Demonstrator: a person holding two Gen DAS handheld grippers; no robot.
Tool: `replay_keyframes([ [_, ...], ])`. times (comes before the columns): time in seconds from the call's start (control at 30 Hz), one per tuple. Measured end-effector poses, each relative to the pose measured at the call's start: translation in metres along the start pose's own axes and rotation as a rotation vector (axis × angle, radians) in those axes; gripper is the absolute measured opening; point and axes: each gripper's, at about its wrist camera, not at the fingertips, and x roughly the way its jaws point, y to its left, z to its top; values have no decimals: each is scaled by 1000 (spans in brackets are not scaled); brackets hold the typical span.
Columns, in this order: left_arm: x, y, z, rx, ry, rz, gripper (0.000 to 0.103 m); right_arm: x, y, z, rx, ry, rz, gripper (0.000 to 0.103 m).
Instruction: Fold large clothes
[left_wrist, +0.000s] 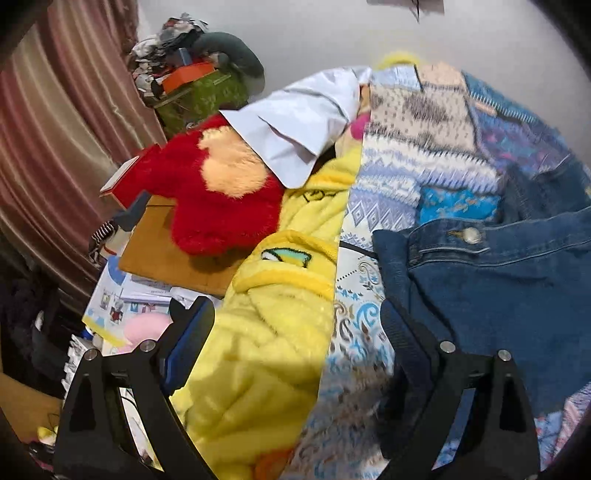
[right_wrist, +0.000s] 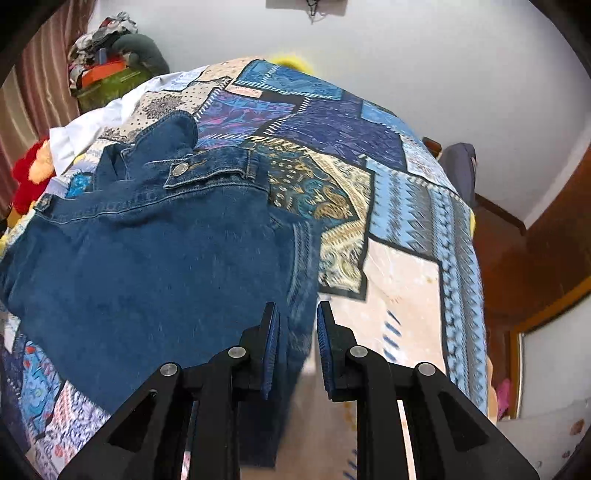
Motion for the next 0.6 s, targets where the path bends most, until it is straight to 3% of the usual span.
replay_keyframes([
  [0.3,-69,0,-33,-120,-92,-171,93,-60,30,-6,3,-101,96,16],
  [0.47,-73,-15,-58,-183,-43,-278,93,-83,70,-7,-54,-156,172,16],
  [0.6,-55,-31,-81,-262,38,-356,93,-74,102,-10,-86,-135,234,16],
])
